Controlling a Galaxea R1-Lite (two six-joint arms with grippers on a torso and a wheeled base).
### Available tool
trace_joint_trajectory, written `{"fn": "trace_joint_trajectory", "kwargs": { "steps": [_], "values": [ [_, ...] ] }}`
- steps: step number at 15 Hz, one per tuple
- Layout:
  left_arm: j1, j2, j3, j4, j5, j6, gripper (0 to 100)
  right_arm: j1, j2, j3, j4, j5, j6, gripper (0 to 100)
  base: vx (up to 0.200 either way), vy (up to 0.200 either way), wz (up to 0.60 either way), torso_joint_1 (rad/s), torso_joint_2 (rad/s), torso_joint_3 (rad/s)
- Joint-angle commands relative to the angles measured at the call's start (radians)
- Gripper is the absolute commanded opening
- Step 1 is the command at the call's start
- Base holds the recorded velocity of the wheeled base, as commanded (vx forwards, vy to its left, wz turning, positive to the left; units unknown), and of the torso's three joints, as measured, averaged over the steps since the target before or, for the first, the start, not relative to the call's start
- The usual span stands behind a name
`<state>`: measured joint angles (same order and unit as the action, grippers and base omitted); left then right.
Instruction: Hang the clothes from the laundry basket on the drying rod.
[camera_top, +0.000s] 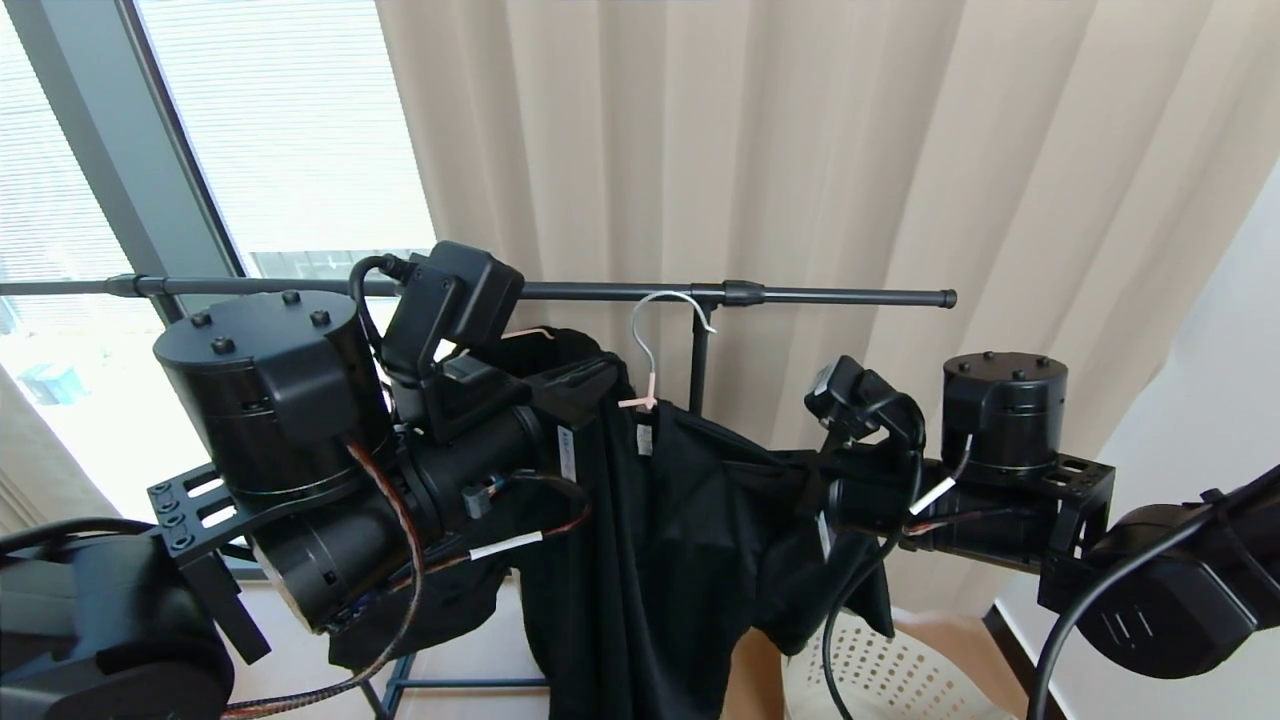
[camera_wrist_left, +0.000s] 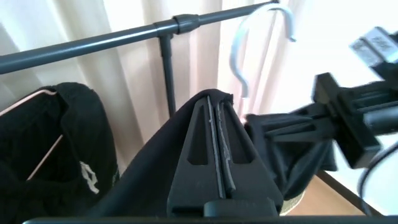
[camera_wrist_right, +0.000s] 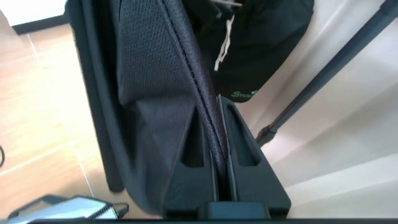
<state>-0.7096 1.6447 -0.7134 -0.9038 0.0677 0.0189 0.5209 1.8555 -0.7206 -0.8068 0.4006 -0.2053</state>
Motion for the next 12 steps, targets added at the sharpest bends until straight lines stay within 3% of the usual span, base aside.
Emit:
{"fn": "trace_joint_trajectory", "kwargs": {
  "steps": [1,4,6,12],
  "values": [
    [-0.001,0.0,0.003,-0.001,0.0,-0.001,0,0.002,0.053,0.009,-0.023,0.003,0.009,0,0.0,0.0,0.0,0.0,0.0,0.0],
    [-0.002,0.003,0.005,-0.001,-0.002,0.001,0,0.004,0.113,0.021,-0.104,0.003,0.024,0,0.0,0.0,0.0,0.0,0.0,0.0],
    [-0.001,0.0,0.012,-0.001,-0.046,0.001,0,0.007,0.128,0.038,-0.169,0.003,0.09,0,0.0,0.0,0.0,0.0,0.0,0.0],
    [0.007,-0.002,0.046,-0.021,-0.074,0.006,0,0.007,0.117,0.053,-0.227,0.015,0.093,0,0.0,0.0,0.0,0.0,0.0,0.0]
  ]
}}
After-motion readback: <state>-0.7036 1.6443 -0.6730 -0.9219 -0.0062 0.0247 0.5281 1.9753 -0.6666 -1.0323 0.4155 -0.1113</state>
